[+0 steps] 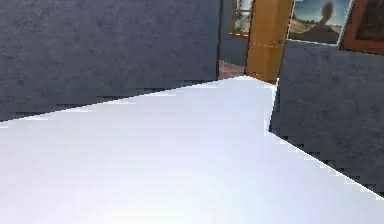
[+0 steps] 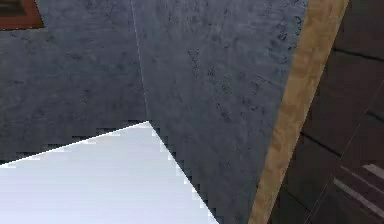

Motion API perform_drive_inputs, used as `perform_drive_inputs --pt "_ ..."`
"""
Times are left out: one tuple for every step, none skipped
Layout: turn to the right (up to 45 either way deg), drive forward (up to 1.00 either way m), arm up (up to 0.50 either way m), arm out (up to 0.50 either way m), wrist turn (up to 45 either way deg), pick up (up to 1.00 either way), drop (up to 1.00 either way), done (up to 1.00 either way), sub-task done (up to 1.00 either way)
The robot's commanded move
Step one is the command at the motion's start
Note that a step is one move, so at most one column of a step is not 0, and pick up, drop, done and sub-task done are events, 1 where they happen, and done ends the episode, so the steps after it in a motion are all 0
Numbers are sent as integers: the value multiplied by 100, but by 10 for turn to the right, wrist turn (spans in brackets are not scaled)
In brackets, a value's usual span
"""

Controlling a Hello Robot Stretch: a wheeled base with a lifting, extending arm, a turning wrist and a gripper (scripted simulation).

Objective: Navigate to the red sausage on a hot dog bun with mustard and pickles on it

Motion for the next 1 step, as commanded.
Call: perform_drive_inputs --pt "-450 0 0 0 0 0 0 0 0"
